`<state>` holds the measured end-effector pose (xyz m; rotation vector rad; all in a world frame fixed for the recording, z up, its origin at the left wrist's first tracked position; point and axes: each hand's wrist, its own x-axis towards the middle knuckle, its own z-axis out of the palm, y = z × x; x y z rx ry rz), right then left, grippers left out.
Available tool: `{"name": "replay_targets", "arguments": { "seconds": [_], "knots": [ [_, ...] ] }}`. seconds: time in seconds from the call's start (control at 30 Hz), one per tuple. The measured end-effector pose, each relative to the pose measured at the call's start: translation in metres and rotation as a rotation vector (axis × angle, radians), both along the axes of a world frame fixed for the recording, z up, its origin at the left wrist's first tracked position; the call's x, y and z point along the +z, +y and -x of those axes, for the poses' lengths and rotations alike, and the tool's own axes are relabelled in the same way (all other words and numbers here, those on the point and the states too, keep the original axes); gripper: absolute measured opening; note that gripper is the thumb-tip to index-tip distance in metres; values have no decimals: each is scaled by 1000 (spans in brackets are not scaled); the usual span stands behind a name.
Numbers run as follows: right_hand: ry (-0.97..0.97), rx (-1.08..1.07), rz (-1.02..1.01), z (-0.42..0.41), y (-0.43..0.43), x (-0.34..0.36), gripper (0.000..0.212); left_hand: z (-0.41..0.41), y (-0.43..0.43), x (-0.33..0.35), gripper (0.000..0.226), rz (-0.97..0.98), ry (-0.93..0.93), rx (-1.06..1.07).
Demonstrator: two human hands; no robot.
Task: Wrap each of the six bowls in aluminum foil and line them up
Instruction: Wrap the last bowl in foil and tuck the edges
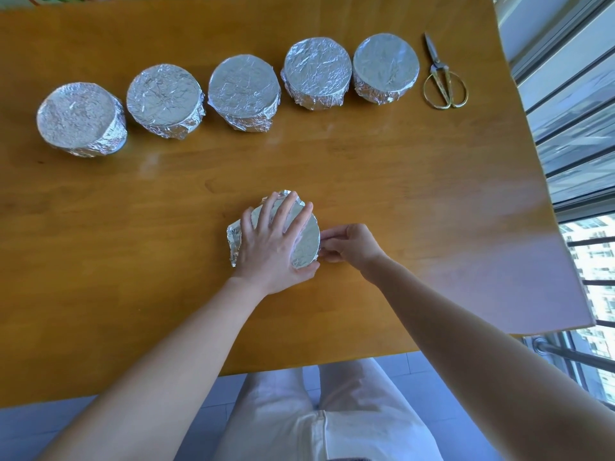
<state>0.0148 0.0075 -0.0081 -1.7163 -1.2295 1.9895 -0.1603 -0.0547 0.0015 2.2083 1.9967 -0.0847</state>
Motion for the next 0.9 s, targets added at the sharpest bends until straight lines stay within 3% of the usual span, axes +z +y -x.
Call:
{"name": "replay_targets", "arguments": {
  "seconds": [0.1,0.2,0.33,0.53,0.7,0.9],
  "knots": [
    [-108,-63,-109,1,10,3,26,6,0,-1,102,15,7,-59],
    [-17,-87,-192,8,15,9,17,11,2,0,110,18,47,-128],
    [72,35,-161,16,14,14,25,12,2,3,123,4,14,-128],
    [43,60,-132,15,11,14,20,8,-2,21,117,20,20,125],
    [-29,27,-125,17,2,13,23,-9,-6,22,126,52,53,293],
    [-12,15,3,21,-10,16,26,14,-8,20,127,91,37,102]
  ]
}}
